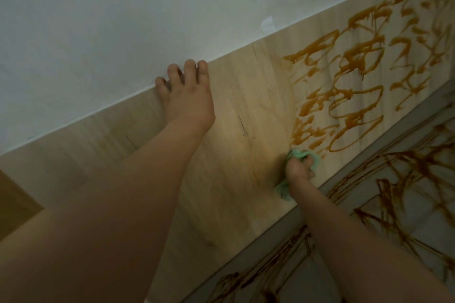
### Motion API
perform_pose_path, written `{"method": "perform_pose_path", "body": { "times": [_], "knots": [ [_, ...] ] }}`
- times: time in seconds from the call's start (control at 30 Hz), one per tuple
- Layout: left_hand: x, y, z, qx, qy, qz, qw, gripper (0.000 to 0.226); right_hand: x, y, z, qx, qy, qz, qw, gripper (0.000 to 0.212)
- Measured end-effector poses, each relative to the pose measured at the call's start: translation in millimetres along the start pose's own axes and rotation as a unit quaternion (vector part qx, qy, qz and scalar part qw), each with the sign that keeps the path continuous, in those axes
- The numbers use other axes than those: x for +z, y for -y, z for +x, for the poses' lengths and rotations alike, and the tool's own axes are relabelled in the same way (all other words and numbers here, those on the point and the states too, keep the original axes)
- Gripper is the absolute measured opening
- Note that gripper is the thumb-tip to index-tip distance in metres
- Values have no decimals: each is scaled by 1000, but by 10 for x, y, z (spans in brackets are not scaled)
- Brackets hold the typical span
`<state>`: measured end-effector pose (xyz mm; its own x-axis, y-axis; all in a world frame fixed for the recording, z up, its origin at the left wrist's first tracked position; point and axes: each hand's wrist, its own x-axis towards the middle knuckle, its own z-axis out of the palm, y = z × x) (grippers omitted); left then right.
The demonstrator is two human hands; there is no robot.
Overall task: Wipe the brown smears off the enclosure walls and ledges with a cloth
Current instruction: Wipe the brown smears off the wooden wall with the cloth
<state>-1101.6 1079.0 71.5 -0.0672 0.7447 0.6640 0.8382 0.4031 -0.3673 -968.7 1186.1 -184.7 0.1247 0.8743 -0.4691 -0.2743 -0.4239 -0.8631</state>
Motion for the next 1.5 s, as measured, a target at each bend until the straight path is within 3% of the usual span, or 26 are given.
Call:
{"method": "perform_pose_path", "body": {
  "times": [0.2, 0.27, 0.33, 0.43, 0.5, 0.57, 0.67, 0.73, 0.83, 0.93, 1.0, 1.07, 1.17, 1.23, 1.27, 1.33, 1.4, 1.43, 1.5],
  "knots": [
    [-11, -5, -3, -5, -2, 2, 1000, 92, -64, 318, 210, 16, -13, -5, 1000, 63],
    [-3, -21, -9, -6, -2, 5, 1000, 93, 115, 586, 11, -16, -23, -18, 999, 62],
    [18, -30, -7, -7, -3, 6, 1000, 92, 269, 825, -337, -134, -4, -61, 989, 61],
    [35, -13, 6, -7, -10, 11, 1000, 90, 400, 946, -645, -359, 49, -134, 922, 55],
    [32, -16, 10, -7, -5, 13, 1000, 89, 357, 862, -513, -418, 44, -183, 889, 53],
    [31, -14, 12, -9, -4, 11, 1000, 90, 212, 754, -223, -372, 4, -197, 907, 55],
    [37, -6, 16, -10, -3, 9, 1000, 91, -80, 779, 173, -165, -12, -134, 977, 59],
    [27, -24, 4, -13, -4, 9, 1000, 92, -150, 963, 210, -103, -4, -118, 988, 58],
    [10, -50, 4, -19, -3, 9, 1000, 95, -5, 1380, -78, -187, 3, -124, 975, 59],
    [9, -35, 2, -16, -6, 9, 1000, 94, 245, 1663, -433, -365, 18, -175, 914, 58],
    [7, -18, 2, -12, -5, 5, 1000, 92, 296, 1712, -444, -437, 8, -208, 875, 57],
    [0, -9, -1, -9, -4, 3, 1000, 91, 216, 1719, -267, -425, -19, -212, 880, 58],
    [-7, -17, -10, -9, -1, -2, 1000, 91, 35, 1893, -49, -286, -22, -135, 948, 62],
    [-3, -30, -18, -13, -2, -3, 1000, 93, 63, 2054, -155, -273, -11, -117, 955, 60],
    [-1, -31, -17, -13, -4, -4, 1000, 94, 126, 2086, -253, -321, -7, -142, 936, 59],
    [13, -23, -13, -10, -9, -8, 1000, 92, 255, 1989, -407, -456, -4, -213, 864, 58],
    [3, 0, -3, -7, -8, -11, 1000, 90, 294, 1748, -363, -509, -3, -240, 827, 56],
    [-5, 7, -3, -6, -5, -12, 1000, 90, 257, 1588, -263, -486, -12, -234, 842, 57],
    [-9, 5, -13, -4, -3, -9, 1000, 90, 102, 1179, -8, -356, -25, -193, 914, 60]
  ]
}}
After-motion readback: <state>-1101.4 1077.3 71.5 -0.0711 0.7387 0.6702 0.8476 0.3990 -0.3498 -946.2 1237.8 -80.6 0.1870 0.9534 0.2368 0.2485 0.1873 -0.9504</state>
